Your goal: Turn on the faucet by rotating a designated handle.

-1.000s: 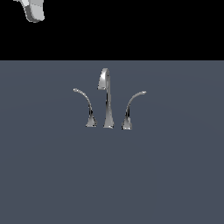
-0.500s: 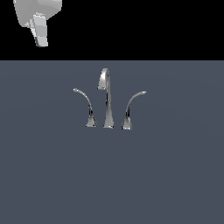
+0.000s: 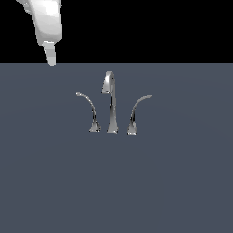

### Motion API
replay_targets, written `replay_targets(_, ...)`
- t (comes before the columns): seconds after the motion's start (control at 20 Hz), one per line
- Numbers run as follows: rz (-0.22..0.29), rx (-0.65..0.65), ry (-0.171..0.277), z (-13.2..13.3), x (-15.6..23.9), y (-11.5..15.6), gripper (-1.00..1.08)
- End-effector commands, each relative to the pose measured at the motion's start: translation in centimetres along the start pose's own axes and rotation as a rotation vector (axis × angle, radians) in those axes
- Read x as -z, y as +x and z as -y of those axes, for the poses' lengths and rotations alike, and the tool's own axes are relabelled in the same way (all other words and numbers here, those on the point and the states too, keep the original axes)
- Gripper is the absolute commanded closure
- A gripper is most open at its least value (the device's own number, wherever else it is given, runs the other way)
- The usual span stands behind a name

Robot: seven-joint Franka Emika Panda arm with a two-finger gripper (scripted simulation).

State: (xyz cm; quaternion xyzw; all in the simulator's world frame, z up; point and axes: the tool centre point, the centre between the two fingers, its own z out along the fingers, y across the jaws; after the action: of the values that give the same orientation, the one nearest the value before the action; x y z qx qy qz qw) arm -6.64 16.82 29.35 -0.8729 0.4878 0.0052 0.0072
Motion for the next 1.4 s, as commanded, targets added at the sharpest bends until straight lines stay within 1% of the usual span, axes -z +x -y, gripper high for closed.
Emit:
replay_targets(0.0, -0.001, -0.046, 0.001, 1.1, -0.9, 0.5, 1.08)
replay_targets(0.6, -0.008, -0.279, 0.0, 6.1, -5.2, 3.7, 1.08)
replay_targets(1.0, -0.016, -0.464, -0.002, 9.4, -8.6, 7.1, 1.08)
replay_targets(1.35, -0.019, -0.598, -0.003, 11.4, -10.9, 10.0, 1.08)
